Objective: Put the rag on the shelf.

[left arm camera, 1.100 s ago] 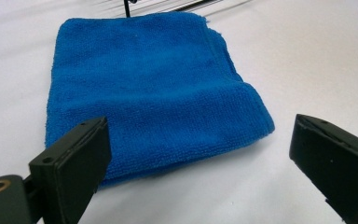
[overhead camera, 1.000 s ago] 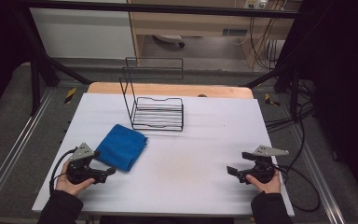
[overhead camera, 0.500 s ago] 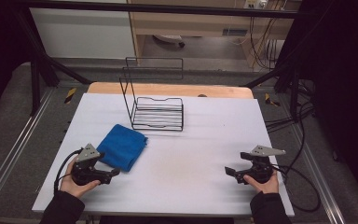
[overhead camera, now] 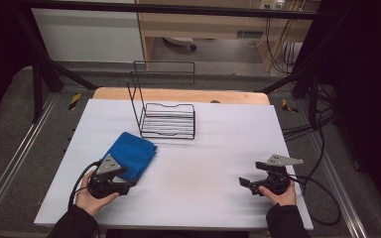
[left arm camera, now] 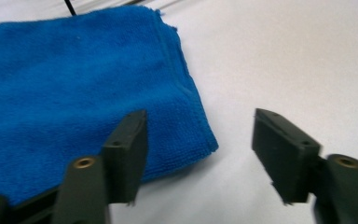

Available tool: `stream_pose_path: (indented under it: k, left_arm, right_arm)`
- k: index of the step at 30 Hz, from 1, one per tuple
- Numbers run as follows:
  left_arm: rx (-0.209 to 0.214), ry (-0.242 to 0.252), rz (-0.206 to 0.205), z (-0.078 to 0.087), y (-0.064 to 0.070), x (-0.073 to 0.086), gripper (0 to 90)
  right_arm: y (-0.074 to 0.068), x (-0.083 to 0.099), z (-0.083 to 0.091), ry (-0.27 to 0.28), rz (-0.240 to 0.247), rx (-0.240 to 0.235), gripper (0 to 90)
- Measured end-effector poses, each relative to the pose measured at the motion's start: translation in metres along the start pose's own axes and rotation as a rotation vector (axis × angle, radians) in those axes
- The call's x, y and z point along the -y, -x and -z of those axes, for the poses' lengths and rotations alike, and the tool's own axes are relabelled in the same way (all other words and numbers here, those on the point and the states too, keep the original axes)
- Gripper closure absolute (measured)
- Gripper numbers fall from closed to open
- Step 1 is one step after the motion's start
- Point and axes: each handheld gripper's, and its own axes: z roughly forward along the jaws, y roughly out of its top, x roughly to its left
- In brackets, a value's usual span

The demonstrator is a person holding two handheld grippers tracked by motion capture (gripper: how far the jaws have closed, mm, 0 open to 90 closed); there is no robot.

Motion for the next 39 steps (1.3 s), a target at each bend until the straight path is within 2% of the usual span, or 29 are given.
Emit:
stream_pose_path:
  k: [4, 5, 8, 16, 20, 24, 26, 32, 35, 39]
  left_arm:
    - [0.007, -0.032, 0.014, -0.006, 0.002, 0.001, 53.3]
    - [0.006, -0.054, 0.018, -0.010, 0.001, 0.002, 54.8]
    - [-0.004, -0.076, 0.021, -0.016, 0.002, 0.003, 59.8]
    - [-0.031, -0.081, 0.034, -0.026, 0.002, 0.003, 66.7]
    - [-0.059, -0.078, 0.039, -0.028, 0.004, 0.003, 70.1]
    - [-0.081, -0.087, 0.030, -0.029, 0.004, 0.002, 79.0]
    - [-0.075, -0.091, 0.052, -0.029, 0.002, 0.001, 81.6]
    - [-0.055, -0.101, 0.062, -0.028, -0.001, -0.001, 85.1]
    - [-0.021, -0.085, 0.094, -0.023, -0.004, -0.002, 85.7]
    - [0.004, -0.062, 0.113, -0.017, -0.003, -0.004, 86.1]
  right_arm:
    - [0.000, 0.000, 0.000, -0.002, -0.001, -0.001, 0.8]
    - [0.000, 0.000, -0.001, -0.001, -0.002, 0.000, 0.7]
    - [0.000, 0.000, -0.001, -0.001, -0.002, -0.001, 0.8]
    - [0.000, 0.000, -0.001, -0.003, 0.001, 0.001, 0.8]
    - [0.000, 0.000, -0.001, -0.004, -0.002, 0.001, 0.8]
    - [0.000, 0.000, -0.001, -0.003, -0.002, 0.000, 0.9]
    - [0.000, 0.000, -0.001, 0.000, 0.002, 0.001, 0.9]
    - [0.000, 0.000, -0.002, -0.001, 0.003, -0.002, 1.0]
    - [0.000, 0.000, -0.001, 0.002, 0.002, -0.004, 1.0]
    - [0.000, -0.001, 0.000, 0.001, -0.002, -0.005, 1.1]
